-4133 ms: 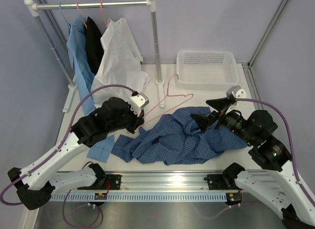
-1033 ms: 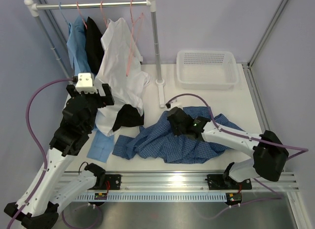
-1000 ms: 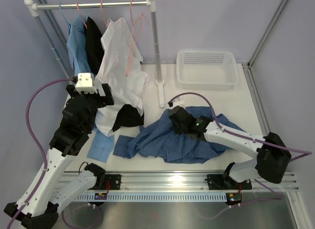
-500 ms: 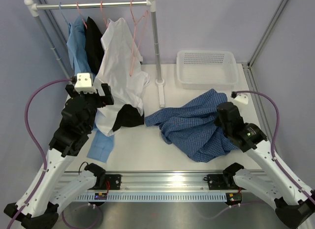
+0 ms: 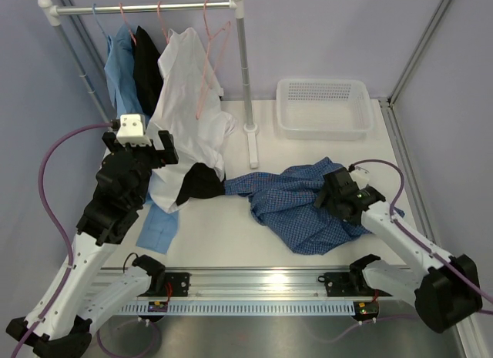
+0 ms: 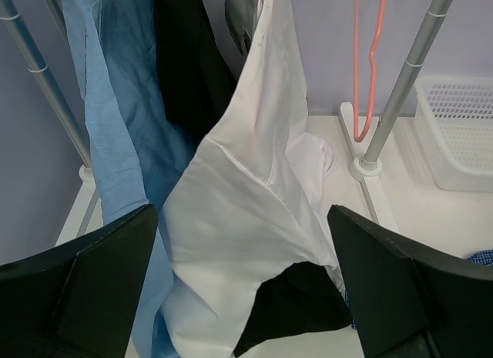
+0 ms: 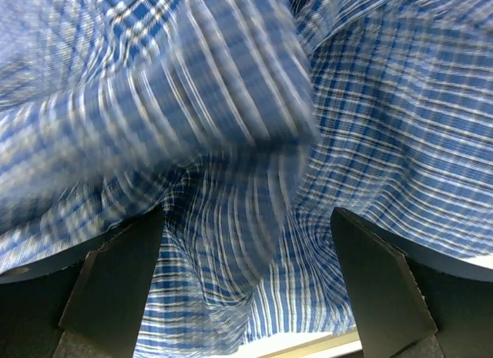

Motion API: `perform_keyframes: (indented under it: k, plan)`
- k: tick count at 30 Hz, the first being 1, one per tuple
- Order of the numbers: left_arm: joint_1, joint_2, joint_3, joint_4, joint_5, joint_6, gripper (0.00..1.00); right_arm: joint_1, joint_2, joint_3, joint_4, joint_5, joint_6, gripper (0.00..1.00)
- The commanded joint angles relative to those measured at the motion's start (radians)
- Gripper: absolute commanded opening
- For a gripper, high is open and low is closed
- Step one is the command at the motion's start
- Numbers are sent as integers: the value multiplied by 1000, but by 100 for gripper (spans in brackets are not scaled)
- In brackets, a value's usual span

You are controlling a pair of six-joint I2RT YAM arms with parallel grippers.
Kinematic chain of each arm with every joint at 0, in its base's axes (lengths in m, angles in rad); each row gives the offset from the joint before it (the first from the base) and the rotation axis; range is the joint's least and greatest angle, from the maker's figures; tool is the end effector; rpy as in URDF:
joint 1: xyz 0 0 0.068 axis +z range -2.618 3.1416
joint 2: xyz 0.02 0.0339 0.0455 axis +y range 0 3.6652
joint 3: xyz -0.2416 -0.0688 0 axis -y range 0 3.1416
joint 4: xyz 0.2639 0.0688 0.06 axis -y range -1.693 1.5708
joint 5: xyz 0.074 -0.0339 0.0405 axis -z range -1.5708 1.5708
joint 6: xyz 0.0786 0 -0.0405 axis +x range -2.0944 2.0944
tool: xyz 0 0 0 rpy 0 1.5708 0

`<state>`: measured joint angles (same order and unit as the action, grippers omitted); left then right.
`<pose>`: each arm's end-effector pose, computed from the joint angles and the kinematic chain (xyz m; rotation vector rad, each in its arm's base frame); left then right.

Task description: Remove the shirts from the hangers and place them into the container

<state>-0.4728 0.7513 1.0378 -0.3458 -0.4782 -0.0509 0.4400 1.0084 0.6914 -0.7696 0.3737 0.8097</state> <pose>0.2151 -0.0694 0.4020 -0.0241 1.6233 -0.0135 0.2195 0.0716 0.1624 0.5826 2.4716 -0.0225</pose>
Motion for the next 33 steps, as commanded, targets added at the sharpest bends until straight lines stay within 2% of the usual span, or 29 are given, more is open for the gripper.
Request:
perform_keyframes:
  k: [1, 6, 8, 9, 10, 13, 14, 16, 19, 22, 24, 27, 31, 33]
  plan:
    - [3, -20, -7, 59, -7, 11, 99, -23, 96, 11, 91, -47, 13, 99]
    - [3, -26, -9, 57, -20, 20, 99, -27, 249, 16, 179, -139, -6, 99]
    - [3, -30, -9, 59, -25, 23, 99, -29, 292, 22, 213, -157, -21, 89]
    - [3, -32, -9, 57, -28, 25, 99, -29, 303, 23, 225, -160, -24, 81]
    - [3, -35, -9, 59, -33, 25, 99, -30, 311, 25, 245, -167, -26, 59]
    - [3, -38, -13, 64, -42, 33, 99, -37, 334, 33, 274, -179, -30, 28]
    - [3, -40, -13, 64, -43, 34, 99, -38, 341, 39, 282, -177, -38, 13]
    - [3, -40, -13, 65, -48, 37, 99, -40, 335, 49, 296, -164, -44, 0]
    - [3, -43, -16, 68, -51, 39, 99, -40, 209, 77, 317, -119, -84, 0]
    - [3, -44, -18, 70, -53, 39, 99, -40, 127, 195, 282, -47, -150, 0]
    - [3, -43, -18, 68, -53, 40, 99, -38, 91, 351, 257, -21, -216, 0]
    - [5, -49, -18, 70, -60, 39, 99, -40, 122, 606, 202, 10, -294, 0]
    - [5, -67, -36, 97, -82, 43, 99, -41, 255, 987, 210, 45, -407, 0]
    - [5, -70, -38, 100, -88, 43, 99, -55, 318, 1126, 228, 51, -441, 0]
